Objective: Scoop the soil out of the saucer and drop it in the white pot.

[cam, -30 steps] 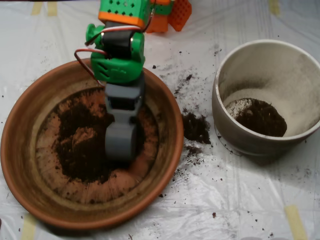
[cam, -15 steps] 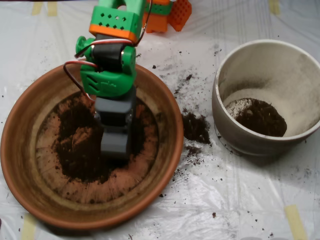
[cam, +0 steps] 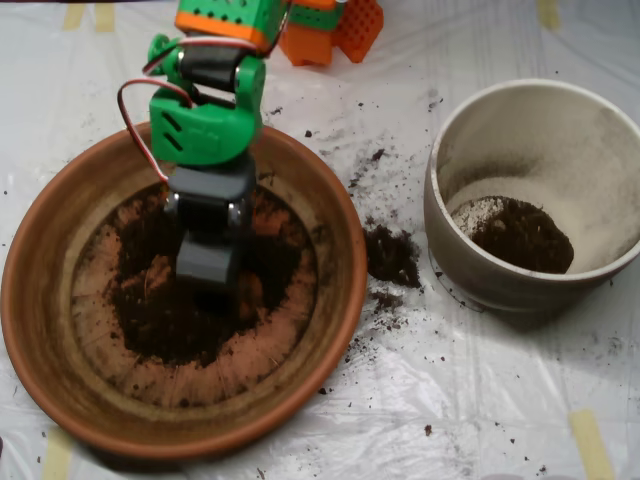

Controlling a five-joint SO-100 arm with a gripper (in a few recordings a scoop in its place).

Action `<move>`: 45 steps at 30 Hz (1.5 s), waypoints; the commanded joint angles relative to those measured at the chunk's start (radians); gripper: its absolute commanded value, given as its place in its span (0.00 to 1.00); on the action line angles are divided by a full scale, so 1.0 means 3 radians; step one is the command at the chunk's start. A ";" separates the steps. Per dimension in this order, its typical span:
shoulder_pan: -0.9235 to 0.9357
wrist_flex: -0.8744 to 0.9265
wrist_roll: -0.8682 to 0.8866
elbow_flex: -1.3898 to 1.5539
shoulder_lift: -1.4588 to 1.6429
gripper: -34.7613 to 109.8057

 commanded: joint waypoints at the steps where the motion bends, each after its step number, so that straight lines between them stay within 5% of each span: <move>1: 0.0046 -0.0138 0.0072 0.0189 0.0926 0.24; 18: -0.0721 0.0736 0.0005 -0.0199 0.2291 0.24; 45: -0.2935 0.2219 -0.0164 -0.2470 0.0542 0.24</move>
